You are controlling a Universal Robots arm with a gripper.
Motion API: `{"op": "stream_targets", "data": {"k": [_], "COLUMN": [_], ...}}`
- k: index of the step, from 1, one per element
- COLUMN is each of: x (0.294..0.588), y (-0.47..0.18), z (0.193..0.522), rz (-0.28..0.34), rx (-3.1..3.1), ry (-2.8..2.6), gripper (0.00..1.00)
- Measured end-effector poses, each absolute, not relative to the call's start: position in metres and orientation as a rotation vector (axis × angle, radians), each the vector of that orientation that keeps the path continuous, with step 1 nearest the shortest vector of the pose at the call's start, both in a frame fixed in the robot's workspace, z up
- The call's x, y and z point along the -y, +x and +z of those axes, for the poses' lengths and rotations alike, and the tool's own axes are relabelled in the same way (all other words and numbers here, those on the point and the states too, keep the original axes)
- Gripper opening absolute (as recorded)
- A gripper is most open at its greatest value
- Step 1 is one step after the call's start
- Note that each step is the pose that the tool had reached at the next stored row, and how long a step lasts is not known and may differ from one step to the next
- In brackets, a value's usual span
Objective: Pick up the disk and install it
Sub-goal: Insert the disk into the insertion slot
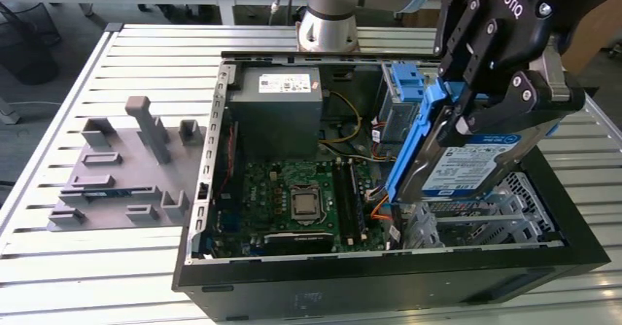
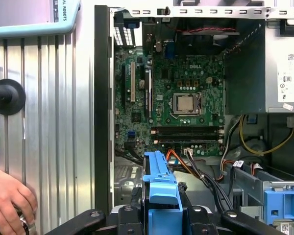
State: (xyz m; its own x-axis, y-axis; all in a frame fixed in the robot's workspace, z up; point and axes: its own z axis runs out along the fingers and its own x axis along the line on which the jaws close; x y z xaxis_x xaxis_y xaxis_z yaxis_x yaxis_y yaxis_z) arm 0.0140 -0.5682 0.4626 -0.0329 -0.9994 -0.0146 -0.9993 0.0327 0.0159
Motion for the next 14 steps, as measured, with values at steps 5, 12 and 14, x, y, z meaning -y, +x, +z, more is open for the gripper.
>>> {"op": "stream_targets", "data": {"k": [5, 12, 14], "x": [0.57, 0.571, 0.571], "y": [0.019, 0.024, 0.026], "z": [0.46, 0.458, 0.458], "rz": [-0.036, -0.039, -0.039], "rx": [2.258, 2.259, 2.259], "ry": [2.185, 2.186, 2.186], "gripper": [0.36, 0.36, 0.36]}}
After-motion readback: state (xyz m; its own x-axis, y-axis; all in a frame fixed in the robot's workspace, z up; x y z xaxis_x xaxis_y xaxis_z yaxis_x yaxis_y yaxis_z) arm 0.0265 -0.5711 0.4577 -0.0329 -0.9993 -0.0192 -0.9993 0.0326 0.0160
